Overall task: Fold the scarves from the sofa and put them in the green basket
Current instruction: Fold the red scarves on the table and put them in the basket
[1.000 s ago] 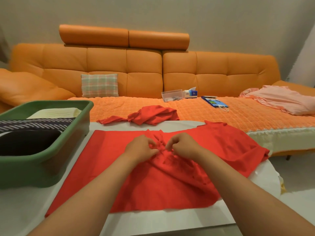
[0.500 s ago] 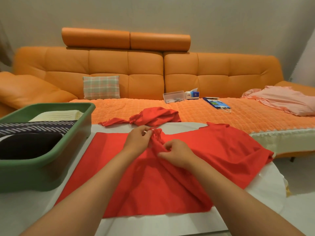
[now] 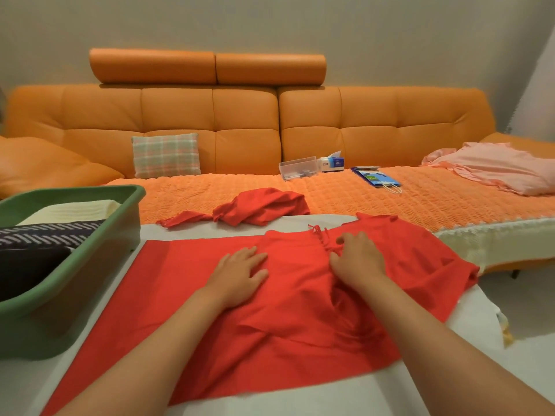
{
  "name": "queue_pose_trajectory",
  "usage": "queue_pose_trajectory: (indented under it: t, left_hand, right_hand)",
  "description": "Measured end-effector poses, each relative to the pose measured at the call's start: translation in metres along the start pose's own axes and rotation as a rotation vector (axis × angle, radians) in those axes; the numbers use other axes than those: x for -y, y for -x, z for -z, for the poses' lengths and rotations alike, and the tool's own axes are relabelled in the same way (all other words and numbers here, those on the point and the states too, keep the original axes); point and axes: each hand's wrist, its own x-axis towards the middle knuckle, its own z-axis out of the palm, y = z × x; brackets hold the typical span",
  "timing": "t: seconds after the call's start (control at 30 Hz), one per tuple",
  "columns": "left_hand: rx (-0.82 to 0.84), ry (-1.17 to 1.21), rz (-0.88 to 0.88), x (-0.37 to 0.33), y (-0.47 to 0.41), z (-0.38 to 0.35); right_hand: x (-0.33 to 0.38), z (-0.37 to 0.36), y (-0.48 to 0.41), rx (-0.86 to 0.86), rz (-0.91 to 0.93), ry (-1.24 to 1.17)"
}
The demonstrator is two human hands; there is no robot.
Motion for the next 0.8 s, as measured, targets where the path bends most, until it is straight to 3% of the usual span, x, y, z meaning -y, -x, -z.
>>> queue_pose_trajectory:
  t: [0.1,0.23,0.3,0.43,0.53,0.67,0.8]
  left_hand:
    - [-0.07,0.083,0.011,-0.007,0.005,0.003]
    - [-0.174,0.012,-0.13,-0.023,0.019,0.008]
    - [-0.172,0.087,-0.149,-0.032,0.031,0.016]
    - [-0.027,0.163,-0.177,-0.046,0.058,0.031]
    - [0.128,0.197,-0.14,-0.048,0.08,0.038]
    - [0.167,0.22,-0.144,-0.058,0.104,0.047]
    - [0.408,0.522,-0.113,-0.067,0.121,0.056]
  right_hand:
    - [0.017,0.013,0.014,-0.067,0.206,-0.08]
    - [0.027,0.03,0.039,0.212,0.447,-0.155]
    - [0.028,0.036,0.052,0.349,0.508,-0.131]
    - [0.023,0.039,0.07,0.533,0.564,0.038]
    - [0.013,0.04,0.072,0.499,0.574,0.006]
    - [0.006,0.062,0.075,0.471,0.527,-0.05]
    - [-0.001,0.098,0.08,0.57,0.467,0.128]
